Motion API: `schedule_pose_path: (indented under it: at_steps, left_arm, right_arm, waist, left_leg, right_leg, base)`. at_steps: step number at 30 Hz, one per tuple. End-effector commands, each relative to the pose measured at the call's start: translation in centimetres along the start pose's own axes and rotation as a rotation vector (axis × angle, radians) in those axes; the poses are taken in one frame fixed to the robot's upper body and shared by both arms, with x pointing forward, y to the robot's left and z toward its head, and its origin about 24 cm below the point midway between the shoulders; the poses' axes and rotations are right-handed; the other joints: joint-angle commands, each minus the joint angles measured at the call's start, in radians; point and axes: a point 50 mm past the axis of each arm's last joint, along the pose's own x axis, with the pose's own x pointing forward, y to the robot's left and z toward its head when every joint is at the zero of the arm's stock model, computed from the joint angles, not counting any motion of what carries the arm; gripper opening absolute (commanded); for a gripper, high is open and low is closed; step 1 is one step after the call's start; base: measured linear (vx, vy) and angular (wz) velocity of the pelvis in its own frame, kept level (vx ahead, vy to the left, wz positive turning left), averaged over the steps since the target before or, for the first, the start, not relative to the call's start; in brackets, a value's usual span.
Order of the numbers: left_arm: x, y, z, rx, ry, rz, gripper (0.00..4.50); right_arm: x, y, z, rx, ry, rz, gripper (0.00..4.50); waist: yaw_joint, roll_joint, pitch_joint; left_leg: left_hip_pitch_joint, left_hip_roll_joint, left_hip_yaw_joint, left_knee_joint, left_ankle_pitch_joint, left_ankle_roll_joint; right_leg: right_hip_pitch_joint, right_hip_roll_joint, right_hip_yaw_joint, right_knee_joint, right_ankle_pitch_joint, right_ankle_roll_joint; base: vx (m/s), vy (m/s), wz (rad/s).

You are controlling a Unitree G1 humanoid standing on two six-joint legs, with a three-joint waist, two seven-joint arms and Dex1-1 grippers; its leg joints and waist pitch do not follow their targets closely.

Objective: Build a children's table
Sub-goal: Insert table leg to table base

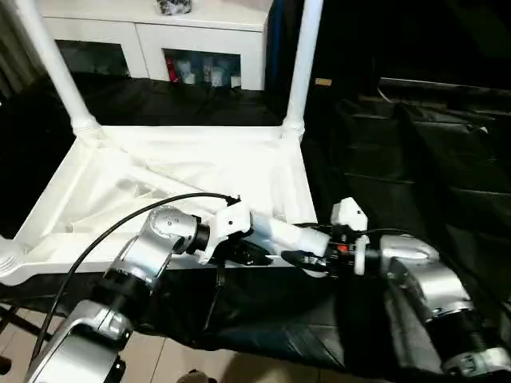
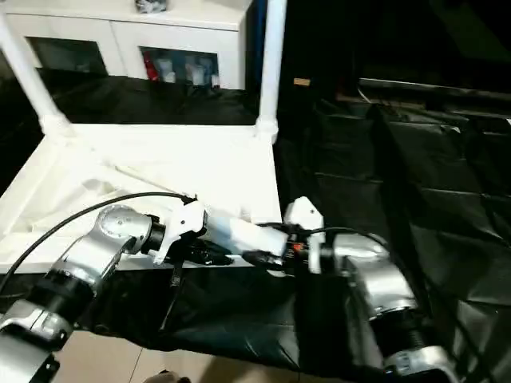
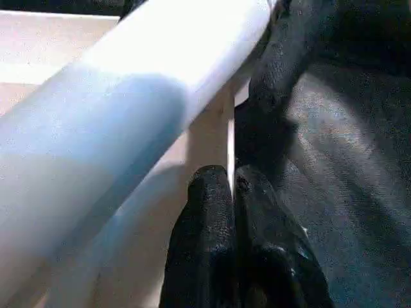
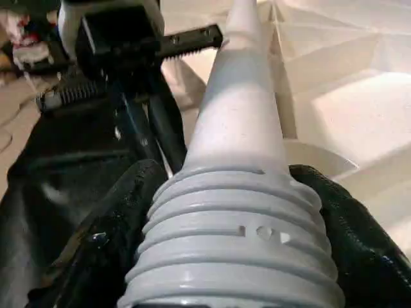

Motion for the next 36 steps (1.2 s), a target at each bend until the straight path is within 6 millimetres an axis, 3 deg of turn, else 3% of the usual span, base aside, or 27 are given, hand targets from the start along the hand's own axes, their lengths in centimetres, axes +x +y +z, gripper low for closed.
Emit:
schedule_pose_path:
  at_steps: [1, 2, 3, 6, 9, 10, 17, 22, 26, 31, 32, 34, 36]
  left_arm:
    - [-0.1, 0.3, 1.3, 0.007, -0.102, 0.056, 0.0]
    - [-0.2, 0.2, 1.3, 0.001, -0.112, 0.065, 0.0]
    - [-0.5, 0.1, 1.3, -0.02, -0.124, 0.059, 0.0]
    - [-1.6, -0.5, 1.4, -0.069, -0.151, 0.027, 0.55]
    - [-3.3, -1.0, 1.3, -0.137, -0.186, 0.041, 0.63]
    - [-3.8, -1.3, 1.1, -0.161, -0.188, 0.044, 0.94]
    - [-5.8, -1.0, 0.1, -0.38, -0.266, 0.193, 1.45]
    - [-5.6, -0.7, -0.4, -0.511, -0.298, 0.263, 1.87]
    - [-4.7, 1.2, 0.4, -0.745, -0.553, 0.414, 2.3]
    - [-3.7, 2.0, 1.5, -0.847, -0.701, 0.397, 2.68]
    - [-3.2, 2.4, 2.0, -0.874, -0.736, 0.401, 2.75]
    - [-3.0, 2.6, 2.2, -0.891, -0.754, 0.405, 2.79]
    - [-2.7, 3.0, 3.0, -0.931, -0.819, 0.386, 3.13]
  right_arm:
    - [0.2, 0.4, -0.3, -0.001, 0.009, 0.011, 2.82]
    - [0.2, 0.4, -0.2, -0.001, 0.004, 0.003, 2.82]
    - [0.1, 0.2, -0.1, -0.004, -0.004, -0.011, 2.82]
    - [-0.1, 0.0, 0.3, -0.004, -0.028, -0.039, 2.82]
    - [-0.4, -0.2, 0.5, -0.012, -0.033, -0.07, 2.82]
    - [-0.5, -0.3, 0.4, -0.012, -0.034, -0.081, 2.82]
    - [-0.6, -0.7, 0.6, -0.017, -0.061, -0.143, 2.81]
    - [-0.6, -0.9, 1.1, -0.013, -0.097, -0.172, 2.81]
    - [-0.6, -1.3, 2.5, 0.017, -0.198, -0.208, 2.81]
    - [-0.6, -1.5, 3.3, 0.024, -0.255, -0.227, 2.81]
    - [-0.4, -1.7, 3.8, 0.025, -0.286, -0.239, 2.81]
    - [-0.4, -1.7, 4.0, 0.023, -0.297, -0.241, 2.81]
    - [-0.2, -1.7, 4.4, 0.025, -0.316, -0.242, 2.81]
  waist:
    - [-0.001, -0.013, -0.062]
    - [0.001, -0.009, -0.063]
    - [-0.001, -0.015, -0.062]
    - [-0.004, -0.015, -0.064]
    - [-0.001, -0.012, -0.066]
    - [-0.002, -0.014, -0.064]
    - [-0.005, -0.012, -0.06]
    - [-0.004, -0.015, -0.06]
    - [-0.001, -0.019, -0.065]
    - [0.002, -0.026, -0.066]
    - [0.001, -0.012, -0.067]
    - [-0.001, -0.02, -0.068]
    - [0.0, -0.016, -0.068]
  left_leg:
    - [0.012, 0.028, -0.014, -0.073, -0.231, 0.027]
    - [0.012, 0.029, -0.015, -0.073, -0.224, 0.029]
    - [0.011, 0.029, -0.013, -0.073, -0.218, 0.032]
    - [0.003, 0.025, -0.015, -0.071, -0.175, 0.041]
    - [0.009, 0.027, -0.01, -0.066, -0.16, 0.042]
    - [0.009, 0.025, -0.009, -0.067, -0.162, 0.047]
    - [0.017, 0.024, -0.008, -0.069, -0.214, 0.019]
    - [0.013, 0.021, -0.01, -0.067, -0.194, 0.023]
    - [0.007, 0.017, -0.007, -0.059, -0.156, 0.043]
    - [0.005, 0.016, -0.01, -0.057, -0.129, 0.064]
    - [0.006, 0.014, -0.011, -0.055, -0.128, 0.067]
    - [0.005, 0.015, -0.011, -0.056, -0.13, 0.069]
    - [0.007, 0.014, -0.011, -0.054, -0.132, 0.067]
  right_leg:
    - [0.042, -0.056, 0.034, -0.075, -0.199, -0.227]
    - [0.043, -0.058, 0.034, -0.072, -0.193, -0.23]
    - [0.043, -0.057, 0.035, -0.072, -0.189, -0.229]
    - [0.047, -0.057, 0.034, -0.064, -0.164, -0.23]
    - [0.042, -0.055, 0.035, -0.059, -0.115, -0.259]
    - [0.042, -0.051, 0.033, -0.058, -0.106, -0.26]
    - [0.037, -0.049, 0.036, -0.067, -0.191, -0.236]
    - [0.041, -0.049, 0.036, -0.068, -0.175, -0.229]
    - [0.047, -0.048, 0.034, -0.061, -0.109, -0.252]
    - [0.051, -0.048, 0.032, -0.062, -0.09, -0.247]
    - [0.049, -0.047, 0.031, -0.062, -0.081, -0.247]
    - [0.052, -0.047, 0.03, -0.063, -0.078, -0.248]
    - [0.051, -0.046, 0.03, -0.063, -0.072, -0.253]
  base:
    - [0.0, 0.0, 0.0]
    - [0.0, 0.0, 0.0]
    - [0.0, 0.0, 0.0]
    - [0.0, 0.0, 0.0]
    - [0.0, 0.0, 0.0]
    - [0.0, 0.0, 0.0]
    - [0.0, 0.0, 0.0]
    - [0.0, 0.0, 0.0]
    - [0.0, 0.0, 0.0]
    - [0.0, 0.0, 0.0]
    - [0.0, 0.0, 0.0]
    - [0.0, 0.0, 0.0]
    - [0.0, 0.0, 0.0]
